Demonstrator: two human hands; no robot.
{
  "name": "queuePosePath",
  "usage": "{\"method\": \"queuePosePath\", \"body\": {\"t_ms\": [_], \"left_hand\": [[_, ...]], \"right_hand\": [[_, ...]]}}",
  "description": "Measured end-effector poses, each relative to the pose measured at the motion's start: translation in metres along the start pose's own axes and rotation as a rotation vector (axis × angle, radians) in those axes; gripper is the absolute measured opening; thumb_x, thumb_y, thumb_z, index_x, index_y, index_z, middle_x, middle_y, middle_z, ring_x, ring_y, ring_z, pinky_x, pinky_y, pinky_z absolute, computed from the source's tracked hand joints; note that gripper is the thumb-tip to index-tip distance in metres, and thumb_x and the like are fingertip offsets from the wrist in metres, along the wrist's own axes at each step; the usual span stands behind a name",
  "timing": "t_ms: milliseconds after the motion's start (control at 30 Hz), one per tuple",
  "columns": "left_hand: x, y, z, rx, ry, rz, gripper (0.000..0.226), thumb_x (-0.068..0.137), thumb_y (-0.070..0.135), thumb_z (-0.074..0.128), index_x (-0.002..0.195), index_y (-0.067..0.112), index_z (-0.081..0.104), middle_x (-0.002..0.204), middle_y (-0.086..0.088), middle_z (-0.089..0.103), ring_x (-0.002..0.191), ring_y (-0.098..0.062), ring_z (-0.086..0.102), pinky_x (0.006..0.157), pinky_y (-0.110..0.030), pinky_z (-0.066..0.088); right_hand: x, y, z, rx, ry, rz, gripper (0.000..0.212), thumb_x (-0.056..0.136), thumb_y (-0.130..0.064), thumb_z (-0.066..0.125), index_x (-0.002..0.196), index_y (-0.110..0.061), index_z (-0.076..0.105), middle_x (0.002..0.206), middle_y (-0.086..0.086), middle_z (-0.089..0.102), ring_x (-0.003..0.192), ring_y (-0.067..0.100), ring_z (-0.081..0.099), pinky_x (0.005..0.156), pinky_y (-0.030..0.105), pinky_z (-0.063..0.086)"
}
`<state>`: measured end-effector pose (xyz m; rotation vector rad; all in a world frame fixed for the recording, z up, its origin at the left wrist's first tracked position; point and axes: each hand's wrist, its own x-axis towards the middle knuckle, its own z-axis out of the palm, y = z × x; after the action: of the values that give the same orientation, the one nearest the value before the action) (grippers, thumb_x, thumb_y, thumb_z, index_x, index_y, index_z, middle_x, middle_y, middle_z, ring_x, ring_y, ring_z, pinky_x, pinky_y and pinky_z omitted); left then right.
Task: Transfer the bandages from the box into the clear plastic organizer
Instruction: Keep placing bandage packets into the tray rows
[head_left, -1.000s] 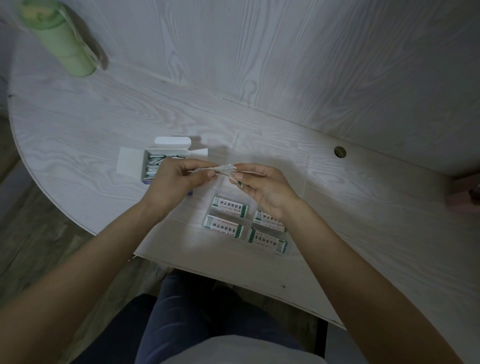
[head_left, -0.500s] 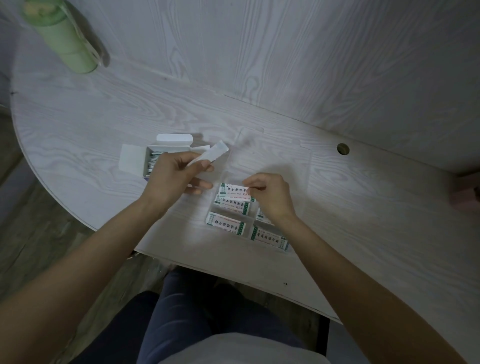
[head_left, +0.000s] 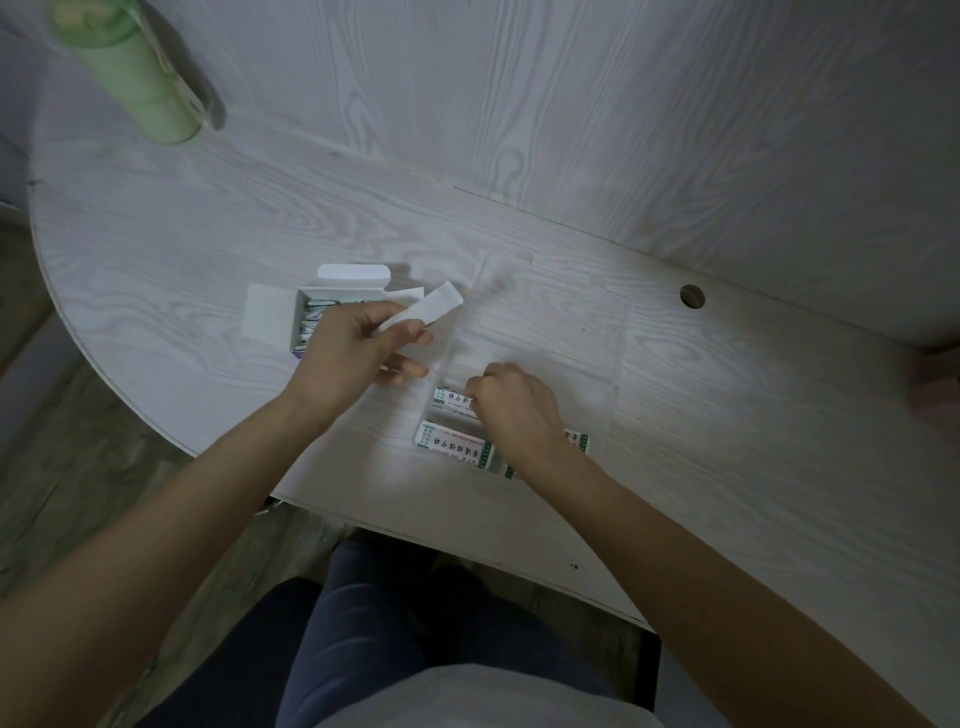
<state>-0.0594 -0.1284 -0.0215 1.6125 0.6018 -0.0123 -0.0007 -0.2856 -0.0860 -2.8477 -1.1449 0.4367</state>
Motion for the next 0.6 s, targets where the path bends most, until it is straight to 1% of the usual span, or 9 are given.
{"method": "queuePosePath", "body": {"t_ms": [100, 167, 233, 300, 333, 400, 467, 533, 600], "left_hand": [[0.001, 0.000, -0.001, 0.023, 0.001, 0.000, 0.012, 0.093, 0.013, 0.056, 0.089, 0.017, 0.067, 0.084, 0.005, 0.072, 0.058, -0.012, 0.068, 0.059, -0.028, 0.055], [0.001, 0.000, -0.001, 0.080, -0.002, 0.016, 0.012, 0.093, 0.013, 0.056, 0.091, 0.015, 0.068, 0.074, 0.010, 0.072, 0.054, -0.011, 0.067, 0.051, -0.023, 0.050], [0.001, -0.001, -0.002, 0.147, -0.017, 0.033, 0.013, 0.093, 0.012, 0.056, 0.089, 0.014, 0.068, 0.069, 0.014, 0.070, 0.048, -0.009, 0.064, 0.042, -0.018, 0.042], [0.001, -0.003, -0.002, 0.211, -0.044, 0.046, 0.014, 0.092, 0.011, 0.057, 0.085, 0.014, 0.068, 0.064, 0.016, 0.069, 0.045, -0.008, 0.063, 0.040, -0.014, 0.039], [0.002, -0.004, -0.001, 0.247, -0.062, 0.056, 0.015, 0.092, 0.010, 0.058, 0.084, 0.015, 0.069, 0.060, 0.015, 0.068, 0.046, -0.007, 0.063, 0.041, -0.014, 0.040], [0.004, -0.007, 0.004, 0.311, -0.099, 0.065, 0.012, 0.090, 0.010, 0.060, 0.087, 0.016, 0.070, 0.060, 0.017, 0.067, 0.049, -0.006, 0.065, 0.045, -0.014, 0.046], [0.005, -0.013, 0.009, 0.376, -0.143, 0.059, 0.013, 0.089, 0.010, 0.062, 0.096, 0.014, 0.072, 0.060, 0.019, 0.066, 0.053, -0.005, 0.066, 0.054, -0.017, 0.053], [0.007, -0.017, 0.014, 0.400, -0.175, 0.051, 0.019, 0.089, 0.010, 0.063, 0.106, 0.012, 0.071, 0.062, 0.016, 0.067, 0.059, -0.001, 0.067, 0.064, -0.017, 0.055], [0.008, -0.019, 0.016, 0.446, -0.203, 0.058, 0.028, 0.088, 0.013, 0.065, 0.115, 0.012, 0.067, 0.078, 0.007, 0.070, 0.073, 0.000, 0.066, 0.073, -0.013, 0.050]], "right_hand": [[0.003, 0.001, 0.002, -0.063, -0.025, -0.037, 0.022, 0.086, 0.001, 0.056, 0.103, -0.009, 0.065, 0.106, 0.007, 0.059, 0.104, 0.022, 0.050, 0.072, 0.027, 0.035], [0.002, 0.005, 0.000, 0.027, -0.007, -0.009, 0.017, 0.090, -0.004, 0.053, 0.097, -0.009, 0.067, 0.103, 0.007, 0.059, 0.098, 0.022, 0.053, 0.071, 0.027, 0.037], [0.001, 0.007, -0.012, 0.386, 0.054, 0.124, 0.020, 0.095, -0.015, 0.052, 0.090, -0.007, 0.070, 0.092, 0.006, 0.064, 0.081, 0.019, 0.059, 0.066, 0.027, 0.043], [-0.001, 0.010, -0.031, 0.904, 0.066, 0.320, 0.032, 0.097, -0.030, 0.051, 0.089, -0.006, 0.071, 0.080, 0.006, 0.069, 0.061, 0.011, 0.060, 0.058, 0.023, 0.043], [-0.001, 0.012, -0.041, 1.134, 0.009, 0.408, 0.040, 0.098, -0.038, 0.047, 0.091, -0.006, 0.071, 0.076, 0.007, 0.070, 0.054, 0.009, 0.059, 0.055, 0.021, 0.043], [-0.002, 0.017, -0.054, 1.477, -0.160, 0.497, 0.051, 0.097, -0.046, 0.042, 0.093, -0.003, 0.069, 0.075, 0.010, 0.071, 0.054, 0.012, 0.060, 0.056, 0.021, 0.046], [-0.004, 0.020, -0.059, 1.629, -0.243, 0.459, 0.037, 0.096, -0.036, 0.051, 0.094, -0.003, 0.066, 0.075, 0.010, 0.071, 0.061, 0.015, 0.062, 0.062, 0.022, 0.050], [-0.007, 0.021, -0.057, 1.662, -0.225, 0.404, 0.013, 0.090, -0.013, 0.061, 0.093, -0.002, 0.066, 0.076, 0.008, 0.068, 0.066, 0.014, 0.063, 0.066, 0.021, 0.053], [-0.009, 0.023, -0.052, 1.638, -0.187, 0.411, 0.007, 0.086, 0.002, 0.063, 0.091, -0.002, 0.065, 0.078, 0.010, 0.065, 0.065, 0.013, 0.063, 0.068, 0.020, 0.054]]}}
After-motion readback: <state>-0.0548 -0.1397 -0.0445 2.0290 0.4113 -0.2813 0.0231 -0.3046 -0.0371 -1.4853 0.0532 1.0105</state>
